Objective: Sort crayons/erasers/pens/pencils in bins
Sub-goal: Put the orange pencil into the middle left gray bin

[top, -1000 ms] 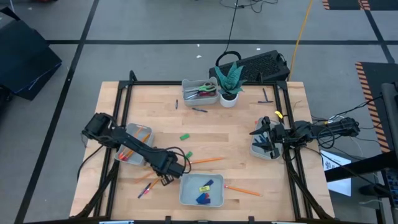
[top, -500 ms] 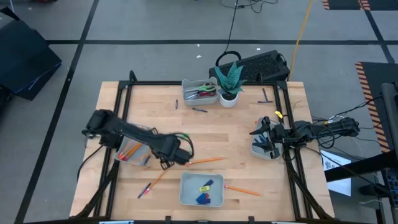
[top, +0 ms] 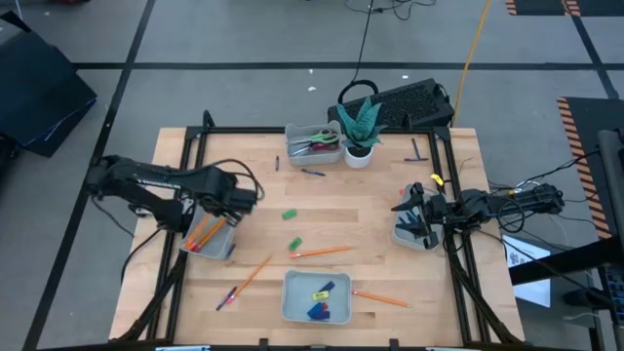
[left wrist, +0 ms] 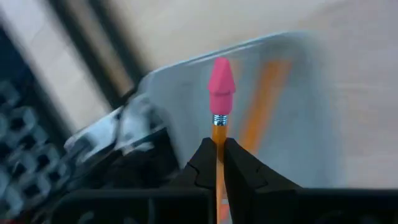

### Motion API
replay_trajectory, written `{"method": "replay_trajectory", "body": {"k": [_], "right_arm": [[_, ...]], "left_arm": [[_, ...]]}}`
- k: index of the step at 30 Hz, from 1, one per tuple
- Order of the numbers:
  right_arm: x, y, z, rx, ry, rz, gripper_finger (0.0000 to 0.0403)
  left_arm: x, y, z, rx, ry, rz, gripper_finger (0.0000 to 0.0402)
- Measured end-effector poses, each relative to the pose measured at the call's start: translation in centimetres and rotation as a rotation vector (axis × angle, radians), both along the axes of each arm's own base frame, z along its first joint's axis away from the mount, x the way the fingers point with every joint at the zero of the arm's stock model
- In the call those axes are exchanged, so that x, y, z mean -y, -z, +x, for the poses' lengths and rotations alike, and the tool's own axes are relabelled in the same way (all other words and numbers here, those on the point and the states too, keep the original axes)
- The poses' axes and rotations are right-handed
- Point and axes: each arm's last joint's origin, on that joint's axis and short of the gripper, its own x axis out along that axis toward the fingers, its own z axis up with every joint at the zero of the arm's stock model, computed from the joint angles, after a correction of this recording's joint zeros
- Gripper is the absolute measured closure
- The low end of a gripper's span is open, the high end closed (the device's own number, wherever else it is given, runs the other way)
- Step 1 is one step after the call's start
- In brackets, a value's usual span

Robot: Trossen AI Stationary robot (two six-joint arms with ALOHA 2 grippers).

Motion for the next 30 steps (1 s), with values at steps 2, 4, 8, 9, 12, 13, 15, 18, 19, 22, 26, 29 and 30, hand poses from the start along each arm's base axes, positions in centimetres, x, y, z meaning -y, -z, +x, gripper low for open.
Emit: {"method": "replay_trajectory", "body": {"k": [2, 4, 8, 9, 12, 13, 15, 18, 19, 22, 26, 29, 30], "right_arm": [[0.0, 0.0, 0.0, 0.000, 0.000, 0.000, 0.0190], [0.0, 0.0, 0.0, 0.000, 0.000, 0.000, 0.0190], [0.0, 0.0, 0.0, 0.001, 0.001, 0.000, 0.0190], [0.0, 0.0, 0.0, 0.001, 0.000, 0.000, 0.0190], [0.0, 0.0, 0.0, 0.001, 0.000, 0.000, 0.0190], [0.0, 0.0, 0.0, 0.001, 0.001, 0.000, 0.0190], [0.0, 0.0, 0.0, 0.001, 0.000, 0.000, 0.0190], [0.0, 0.0, 0.0, 0.001, 0.000, 0.000, 0.0190], [0.0, 0.0, 0.0, 0.001, 0.000, 0.000, 0.0190], [0.0, 0.0, 0.0, 0.001, 0.001, 0.000, 0.0190], [0.0, 0.0, 0.0, 0.001, 0.000, 0.000, 0.0190], [0.0, 0.0, 0.0, 0.001, 0.000, 0.000, 0.0190], [0.0, 0.0, 0.0, 0.001, 0.000, 0.000, 0.0190]], "left_arm": [[-0.6, 1.0, -0.8, -0.028, -0.049, -0.003, 0.0388], [-1.0, 2.2, -1.4, -0.084, -0.083, -0.026, 0.0386], [-1.6, 4.2, -2.1, -0.137, -0.104, -0.052, 0.0391], [-1.8, 4.6, -2.1, -0.132, -0.101, -0.057, 0.0391], [-1.9, 5.0, -2.1, -0.107, -0.087, -0.068, 0.0386], [-2.0, 5.2, -2.0, -0.095, -0.082, -0.070, 0.0384], [-2.0, 5.3, -1.6, -0.060, -0.052, -0.080, 0.0383], [-1.7, 5.5, -1.1, -0.008, -0.003, -0.120, 0.0387], [-1.5, 5.5, -0.9, 0.011, 0.009, -0.137, 0.0389], [-1.0, 5.5, -0.7, 0.031, 0.037, -0.188, 0.0390], [-0.4, 5.6, -0.3, 0.065, 0.100, -0.239, 0.0379], [-0.4, 5.6, -0.3, 0.063, 0.107, -0.240, 0.0369], [-0.4, 5.6, -0.3, 0.068, 0.105, -0.238, 0.0365]]}}
